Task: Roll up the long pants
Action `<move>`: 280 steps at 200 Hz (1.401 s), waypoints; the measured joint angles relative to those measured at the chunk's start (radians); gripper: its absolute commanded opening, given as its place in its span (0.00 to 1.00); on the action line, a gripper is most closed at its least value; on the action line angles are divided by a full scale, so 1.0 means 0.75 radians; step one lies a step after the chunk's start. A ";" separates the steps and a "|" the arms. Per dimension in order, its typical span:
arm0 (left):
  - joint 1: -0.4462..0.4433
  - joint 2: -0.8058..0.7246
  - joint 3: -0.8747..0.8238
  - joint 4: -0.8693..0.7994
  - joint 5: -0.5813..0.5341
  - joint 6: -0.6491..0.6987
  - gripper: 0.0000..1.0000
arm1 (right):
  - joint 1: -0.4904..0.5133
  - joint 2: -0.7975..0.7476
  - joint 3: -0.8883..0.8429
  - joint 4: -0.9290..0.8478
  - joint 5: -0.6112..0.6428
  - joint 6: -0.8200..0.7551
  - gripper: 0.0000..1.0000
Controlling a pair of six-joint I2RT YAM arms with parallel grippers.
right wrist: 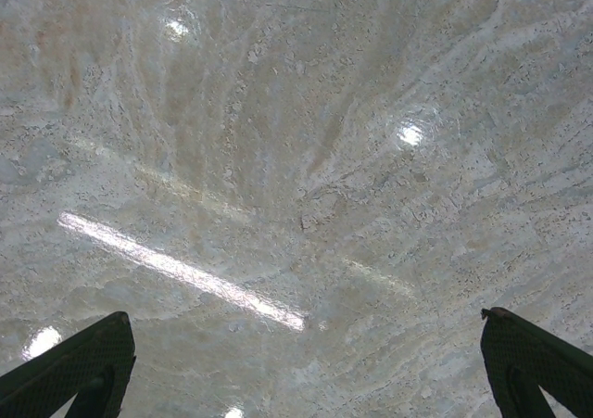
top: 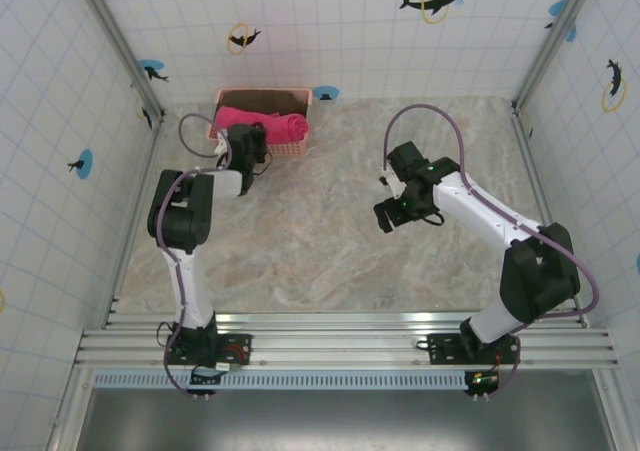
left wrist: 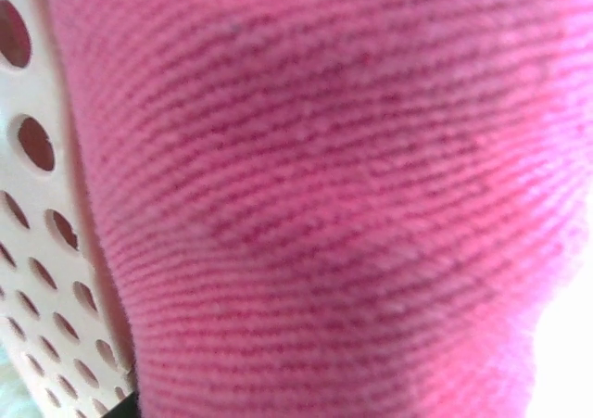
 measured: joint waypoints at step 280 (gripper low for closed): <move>0.002 -0.590 -0.062 -1.816 0.254 1.004 0.00 | 0.072 -0.312 -0.242 0.142 -0.133 0.106 0.36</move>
